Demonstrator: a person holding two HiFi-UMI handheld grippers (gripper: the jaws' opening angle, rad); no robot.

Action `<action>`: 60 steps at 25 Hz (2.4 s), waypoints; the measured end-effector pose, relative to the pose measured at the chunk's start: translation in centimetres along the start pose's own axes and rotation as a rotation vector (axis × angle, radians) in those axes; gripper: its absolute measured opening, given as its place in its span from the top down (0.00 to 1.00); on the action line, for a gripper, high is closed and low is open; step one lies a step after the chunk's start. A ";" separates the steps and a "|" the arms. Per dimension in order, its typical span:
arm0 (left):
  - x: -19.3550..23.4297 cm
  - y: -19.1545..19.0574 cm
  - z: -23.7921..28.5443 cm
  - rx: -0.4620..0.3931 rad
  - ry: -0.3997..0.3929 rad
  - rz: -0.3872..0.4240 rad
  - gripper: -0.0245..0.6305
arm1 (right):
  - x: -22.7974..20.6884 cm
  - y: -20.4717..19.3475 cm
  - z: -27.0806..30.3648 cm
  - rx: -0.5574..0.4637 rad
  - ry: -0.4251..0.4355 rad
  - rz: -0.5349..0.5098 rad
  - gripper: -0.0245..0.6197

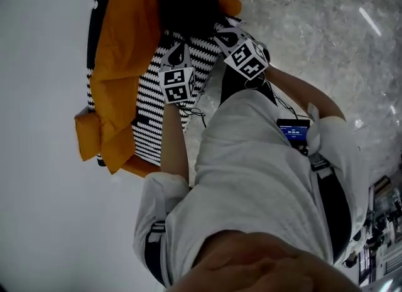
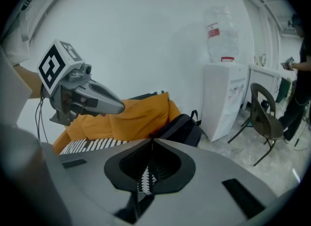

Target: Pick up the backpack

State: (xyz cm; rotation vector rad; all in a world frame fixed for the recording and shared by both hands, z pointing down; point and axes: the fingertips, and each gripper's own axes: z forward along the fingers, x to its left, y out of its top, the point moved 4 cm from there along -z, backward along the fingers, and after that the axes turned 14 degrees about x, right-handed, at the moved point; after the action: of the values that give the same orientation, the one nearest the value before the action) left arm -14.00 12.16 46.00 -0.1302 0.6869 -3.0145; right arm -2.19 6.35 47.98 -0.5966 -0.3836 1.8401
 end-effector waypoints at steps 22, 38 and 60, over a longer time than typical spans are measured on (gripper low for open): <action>7.3 7.5 12.2 0.162 -0.070 0.164 0.94 | -10.1 1.4 8.8 0.033 -0.072 0.256 0.90; 8.5 11.6 20.7 0.191 -0.117 0.254 0.94 | -14.9 0.4 11.3 0.003 -0.154 0.397 0.90; 8.3 11.8 27.6 0.320 -0.255 0.262 0.61 | -17.1 -0.5 14.3 0.060 -0.200 0.537 0.74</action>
State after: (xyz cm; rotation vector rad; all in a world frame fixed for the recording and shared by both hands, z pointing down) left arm -19.40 -10.85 66.25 -0.3701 0.1797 -2.7416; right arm -5.45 -9.25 63.62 -0.5054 -0.3167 2.4295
